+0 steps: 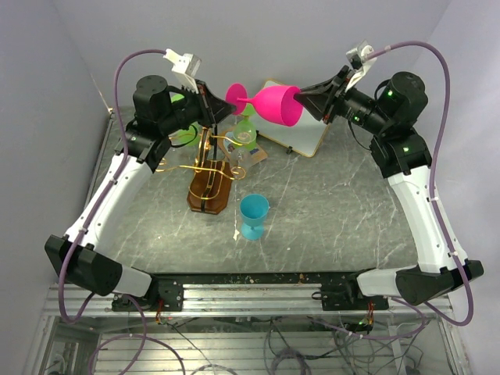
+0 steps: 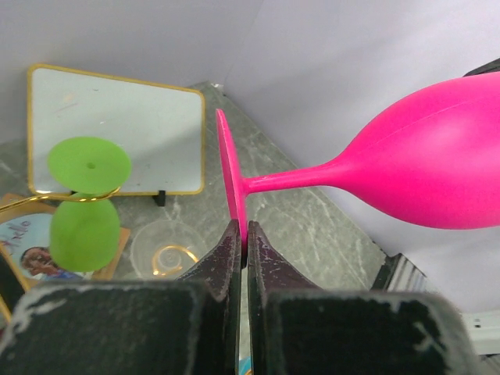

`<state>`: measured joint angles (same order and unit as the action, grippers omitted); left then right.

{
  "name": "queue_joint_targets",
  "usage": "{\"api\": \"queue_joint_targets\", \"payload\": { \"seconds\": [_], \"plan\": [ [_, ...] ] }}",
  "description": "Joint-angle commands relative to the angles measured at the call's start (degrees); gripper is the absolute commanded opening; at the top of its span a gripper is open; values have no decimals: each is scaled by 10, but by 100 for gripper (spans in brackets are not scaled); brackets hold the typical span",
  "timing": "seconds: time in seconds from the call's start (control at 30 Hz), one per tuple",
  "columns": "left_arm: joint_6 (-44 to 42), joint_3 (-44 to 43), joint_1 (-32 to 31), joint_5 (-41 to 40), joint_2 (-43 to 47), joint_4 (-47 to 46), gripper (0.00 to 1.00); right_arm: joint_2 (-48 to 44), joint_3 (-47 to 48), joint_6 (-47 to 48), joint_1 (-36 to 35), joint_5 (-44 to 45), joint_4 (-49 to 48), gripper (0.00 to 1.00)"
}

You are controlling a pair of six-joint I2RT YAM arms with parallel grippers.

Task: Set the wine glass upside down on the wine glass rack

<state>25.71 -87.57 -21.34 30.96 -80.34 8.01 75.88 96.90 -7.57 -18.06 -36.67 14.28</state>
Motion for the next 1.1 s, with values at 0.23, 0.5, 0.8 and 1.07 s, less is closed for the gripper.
{"api": "queue_joint_targets", "payload": {
  "seconds": [0.23, 0.5, 0.8, 1.07],
  "plan": [
    [-96, -39, 26, -75, 32, 64, 7, -17, 11, 58, 6, 28, 38, 43],
    [-318, -100, 28, -212, 53, 188, 7, -28, 27, 161, 6, 90, 99, 64],
    [-523, -173, 28, -358, 98, 320, 7, -67, -110, 271, 7, 147, 96, 66],
    [-607, -175, 48, -502, 156, 345, 7, -114, -292, 317, 6, 177, 25, 66]
  ]
}}
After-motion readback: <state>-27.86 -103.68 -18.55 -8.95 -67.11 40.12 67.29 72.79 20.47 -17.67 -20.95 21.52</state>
